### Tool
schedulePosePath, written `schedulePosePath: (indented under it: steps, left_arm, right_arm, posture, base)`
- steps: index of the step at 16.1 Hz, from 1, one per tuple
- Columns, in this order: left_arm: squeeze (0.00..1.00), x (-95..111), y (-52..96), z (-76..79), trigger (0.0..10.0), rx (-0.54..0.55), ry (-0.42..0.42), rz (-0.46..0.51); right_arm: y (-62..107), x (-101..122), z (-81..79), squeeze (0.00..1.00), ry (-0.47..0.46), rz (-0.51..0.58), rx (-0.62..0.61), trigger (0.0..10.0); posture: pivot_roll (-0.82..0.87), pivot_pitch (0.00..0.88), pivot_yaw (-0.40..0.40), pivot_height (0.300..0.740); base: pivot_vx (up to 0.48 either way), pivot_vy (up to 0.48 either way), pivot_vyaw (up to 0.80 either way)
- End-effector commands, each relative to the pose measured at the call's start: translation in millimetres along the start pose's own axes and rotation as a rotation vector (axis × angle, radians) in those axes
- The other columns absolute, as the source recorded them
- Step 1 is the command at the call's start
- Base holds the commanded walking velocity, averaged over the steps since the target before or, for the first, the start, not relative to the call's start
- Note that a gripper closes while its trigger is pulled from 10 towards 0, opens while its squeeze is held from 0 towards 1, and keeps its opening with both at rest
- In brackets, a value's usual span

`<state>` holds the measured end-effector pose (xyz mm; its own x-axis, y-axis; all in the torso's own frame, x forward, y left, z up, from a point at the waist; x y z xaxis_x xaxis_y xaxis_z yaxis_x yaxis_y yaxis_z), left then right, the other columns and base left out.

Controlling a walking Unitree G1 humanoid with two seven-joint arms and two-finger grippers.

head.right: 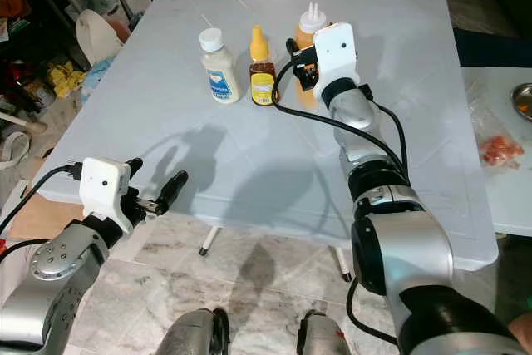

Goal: Restocking fridge

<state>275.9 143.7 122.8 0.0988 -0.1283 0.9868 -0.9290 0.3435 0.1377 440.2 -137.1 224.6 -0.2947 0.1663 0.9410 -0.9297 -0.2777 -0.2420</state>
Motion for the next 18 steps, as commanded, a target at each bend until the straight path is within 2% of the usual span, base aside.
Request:
schedulePosePath:
  steps: [1,2,3,5,7,10,11,12,13,16,18]
  left_arm:
    - [0.00,-3,-1.2,-3.5,10.0,0.016,-0.008,-0.011]
    - [0.00,-3,-1.9,-2.7,10.0,0.015,-0.006,-0.009]
    - [0.00,-2,-2.6,-2.2,10.0,0.018,-0.002,-0.003]
    - [0.00,-2,-5.0,-6.1,10.0,0.062,0.008,-0.001]
    - [0.00,-5,-8.0,-8.1,10.0,0.098,0.010,-0.002]
    - [0.00,-12,-13.9,-0.6,10.0,0.103,0.072,0.003]
    - [0.00,-12,-20.0,3.3,10.0,0.100,0.085,0.017]
    - [0.00,-10,-27.8,5.5,10.0,0.106,0.082,0.034]
    - [0.00,5,-39.9,0.6,10.0,0.137,0.096,0.077]
    - [0.00,12,-47.6,-8.1,10.0,0.161,0.081,0.103]
    - [0.00,14,-48.8,-13.5,10.0,0.176,0.082,0.125]
  right_arm:
    - [-2.8,6,-1.3,0.00,-0.001,0.022,0.007,2.7]
    - [-2.7,9,-1.4,0.00,0.010,0.037,0.006,8.4]
    - [-2.2,11,-1.8,0.00,0.028,0.054,0.007,10.0]
    - [1.4,16,-3.3,0.00,0.046,0.095,0.007,10.0]
    - [13.6,17,-10.9,0.00,0.041,0.143,0.020,10.0]
    - [44.5,19,-25.4,0.00,0.021,0.195,0.005,10.0]
    - [56.2,17,-28.4,0.00,-0.002,0.193,-0.036,10.0]
    - [65.2,6,-29.3,0.00,-0.024,0.157,-0.076,10.0]
    - [78.1,-6,-30.9,0.00,-0.098,0.092,-0.144,10.0]
    - [93.4,-6,-35.9,0.00,-0.100,0.061,-0.158,10.0]
    - [100.6,-3,-31.4,0.00,-0.092,0.022,-0.171,10.0]
  posture:
    - [0.18,0.141,0.118,0.740]
    - [0.17,0.139,0.115,0.740]
    - [0.16,0.134,0.112,0.740]
    - [0.14,0.120,0.100,0.740]
    - [0.11,0.096,0.084,0.740]
    - [0.07,0.027,0.057,0.740]
    - [0.06,0.013,0.047,0.740]
    - [0.04,0.000,0.033,0.740]
    - [0.03,0.000,0.034,0.740]
    - [0.00,0.000,0.043,0.740]
    - [-0.01,0.000,0.035,0.740]
  base:
    - [0.000,0.000,0.00]
    - [0.000,0.000,0.00]
    - [0.000,0.000,0.00]
    - [0.000,0.000,0.00]
    - [0.000,0.000,0.00]
    - [0.000,0.000,0.00]
    - [0.000,0.000,0.00]
    - [0.000,0.000,0.00]
    - [0.000,0.000,0.00]
    - [-0.167,0.000,0.00]
    - [-0.274,0.000,0.00]
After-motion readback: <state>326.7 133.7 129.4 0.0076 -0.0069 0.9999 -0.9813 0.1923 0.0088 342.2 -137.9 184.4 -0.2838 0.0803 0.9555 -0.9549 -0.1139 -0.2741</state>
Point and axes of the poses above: a point about 5 cm out from each wrist's last joint towards the gripper, its own y axis pointing back from the gripper into the wrist, its own x axis along the axis of the wrist's last joint, z = x × y, the point moved 4 cm from there along -y, pointing out of the wrist towards the gripper, and after that the axes turned 4 degrees about -y, right-handed, at the moved point
